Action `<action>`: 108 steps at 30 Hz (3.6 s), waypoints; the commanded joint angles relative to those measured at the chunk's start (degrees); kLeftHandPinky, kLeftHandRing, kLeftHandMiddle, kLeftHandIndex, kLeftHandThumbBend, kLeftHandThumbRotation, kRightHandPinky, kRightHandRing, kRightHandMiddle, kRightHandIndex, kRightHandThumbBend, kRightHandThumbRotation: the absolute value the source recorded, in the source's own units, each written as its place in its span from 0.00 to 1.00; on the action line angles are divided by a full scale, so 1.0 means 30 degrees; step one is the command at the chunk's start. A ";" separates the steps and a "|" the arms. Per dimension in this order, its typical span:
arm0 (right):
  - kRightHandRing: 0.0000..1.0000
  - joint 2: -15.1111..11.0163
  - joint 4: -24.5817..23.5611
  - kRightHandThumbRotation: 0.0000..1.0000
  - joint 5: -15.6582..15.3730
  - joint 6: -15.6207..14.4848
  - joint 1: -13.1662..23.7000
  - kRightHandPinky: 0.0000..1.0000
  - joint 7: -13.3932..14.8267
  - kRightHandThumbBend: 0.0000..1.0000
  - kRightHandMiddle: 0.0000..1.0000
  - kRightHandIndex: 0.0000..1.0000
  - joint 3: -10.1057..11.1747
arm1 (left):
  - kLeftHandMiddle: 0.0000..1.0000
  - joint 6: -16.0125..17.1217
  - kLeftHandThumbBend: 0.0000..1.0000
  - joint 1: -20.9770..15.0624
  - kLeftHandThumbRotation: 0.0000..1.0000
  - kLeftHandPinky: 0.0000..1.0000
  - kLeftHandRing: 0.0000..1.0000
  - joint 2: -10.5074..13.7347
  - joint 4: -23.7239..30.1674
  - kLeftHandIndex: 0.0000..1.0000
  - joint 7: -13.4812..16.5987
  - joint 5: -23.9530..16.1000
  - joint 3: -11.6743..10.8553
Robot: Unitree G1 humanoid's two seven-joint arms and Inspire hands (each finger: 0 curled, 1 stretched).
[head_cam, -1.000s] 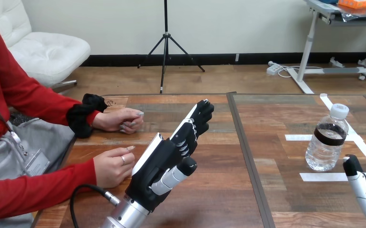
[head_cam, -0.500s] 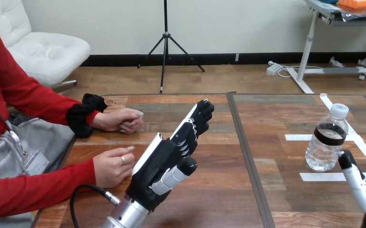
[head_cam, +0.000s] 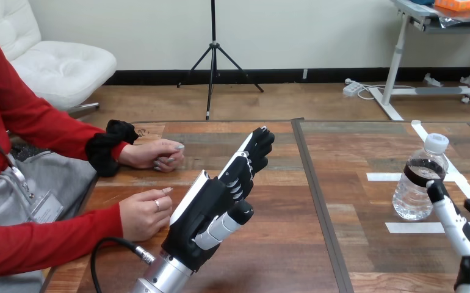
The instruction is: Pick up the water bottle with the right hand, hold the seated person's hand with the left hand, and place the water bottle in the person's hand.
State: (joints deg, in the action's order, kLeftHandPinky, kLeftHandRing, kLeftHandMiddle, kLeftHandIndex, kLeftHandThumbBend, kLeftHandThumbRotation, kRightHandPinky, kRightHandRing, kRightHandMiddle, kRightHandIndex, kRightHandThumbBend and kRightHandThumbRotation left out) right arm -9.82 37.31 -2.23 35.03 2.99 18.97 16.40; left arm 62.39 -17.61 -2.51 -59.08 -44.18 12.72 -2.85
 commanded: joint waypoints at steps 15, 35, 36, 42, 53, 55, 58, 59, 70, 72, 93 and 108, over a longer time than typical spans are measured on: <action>1.00 -0.0850 0.2081 0.59 -0.0548 -0.1105 0.2963 0.85 0.0079 1.00 0.99 1.00 -0.0411 | 1.00 0.0431 1.00 -0.1119 0.84 1.00 1.00 -0.0265 0.0029 1.00 0.0063 0.0001 0.0059; 1.00 -0.1114 0.4139 0.57 -0.0239 -0.1135 0.4465 0.93 -0.0519 1.00 1.00 1.00 -0.0596 | 1.00 0.0548 1.00 -0.1088 0.85 1.00 1.00 -0.0301 0.0056 1.00 -0.0035 0.0133 0.0016; 1.00 -0.1106 0.4226 0.57 -0.0212 -0.1125 0.4538 0.93 -0.0550 1.00 1.00 1.00 -0.0604 | 1.00 0.0552 1.00 -0.1083 0.85 1.00 1.00 -0.0306 0.0063 1.00 -0.0030 0.0141 0.0013; 1.00 -0.1145 0.4704 0.56 -0.0153 -0.1127 0.4881 0.93 -0.0647 1.00 1.00 1.00 -0.0661 | 1.00 0.0560 1.00 -0.1066 0.85 1.00 1.00 -0.0301 0.0082 1.00 0.0120 0.0043 0.0031; 1.00 -0.1450 0.5759 0.58 -0.0467 -0.1282 0.5520 0.92 -0.0516 1.00 1.00 1.00 -0.0938 | 1.00 0.0582 1.00 -0.1044 0.85 1.00 1.00 -0.0368 0.0101 1.00 0.0279 -0.0013 0.0046; 1.00 -0.1537 0.6045 0.58 -0.0595 -0.1254 0.5669 0.92 -0.0409 1.00 1.00 1.00 -0.1007 | 1.00 0.0595 1.00 -0.1044 0.85 1.00 1.00 -0.0380 0.0097 1.00 0.0250 0.0016 0.0047; 1.00 -0.1590 0.6325 0.58 -0.0557 -0.1292 0.5847 0.92 -0.0465 1.00 1.00 1.00 -0.1020 | 1.00 0.0540 1.00 -0.1028 0.85 1.00 1.00 -0.0403 0.0129 1.00 0.0236 0.0041 0.0056; 1.00 -0.1601 0.6388 0.58 -0.0526 -0.1297 0.5887 0.92 -0.0496 1.00 1.00 1.00 -0.1017 | 1.00 0.0525 1.00 -0.1022 0.85 1.00 1.00 -0.0411 0.0139 1.00 0.0240 0.0040 0.0060; 1.00 -0.2019 0.7645 0.58 -0.0406 -0.1267 0.6574 0.92 -0.0840 1.00 1.00 1.00 -0.1148 | 1.00 0.0727 1.00 -0.1042 0.85 1.00 1.00 -0.0457 0.0104 1.00 0.0306 -0.0024 0.0062; 1.00 -0.2074 0.7819 0.58 -0.0364 -0.1307 0.6703 0.92 -0.0879 1.00 1.00 1.00 -0.1154 | 1.00 0.0701 1.00 -0.1038 0.85 1.00 1.00 -0.0463 0.0110 1.00 0.0318 -0.0020 0.0064; 1.00 -0.2673 0.9333 0.54 -0.0439 -0.1765 0.8000 0.94 -0.1080 1.00 1.00 1.00 -0.1389 | 1.00 0.0713 1.00 -0.0952 0.85 1.00 1.00 -0.0505 0.0194 1.00 0.0360 0.0035 0.0067; 1.00 -0.2978 1.0106 0.52 -0.0295 -0.2164 0.8731 0.94 -0.1571 1.00 1.00 1.00 -0.1415 | 1.00 0.0850 1.00 -0.0850 0.85 0.99 1.00 -0.0558 0.0504 1.00 0.0123 0.0362 0.0084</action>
State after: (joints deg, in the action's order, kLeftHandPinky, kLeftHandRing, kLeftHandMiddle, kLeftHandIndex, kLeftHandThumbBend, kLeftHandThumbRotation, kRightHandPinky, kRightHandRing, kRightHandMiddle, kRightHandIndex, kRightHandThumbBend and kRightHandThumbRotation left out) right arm -16.64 67.08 -3.16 28.75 23.82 14.87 12.33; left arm 63.53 -17.61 -3.36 -59.05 -43.61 12.99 -2.83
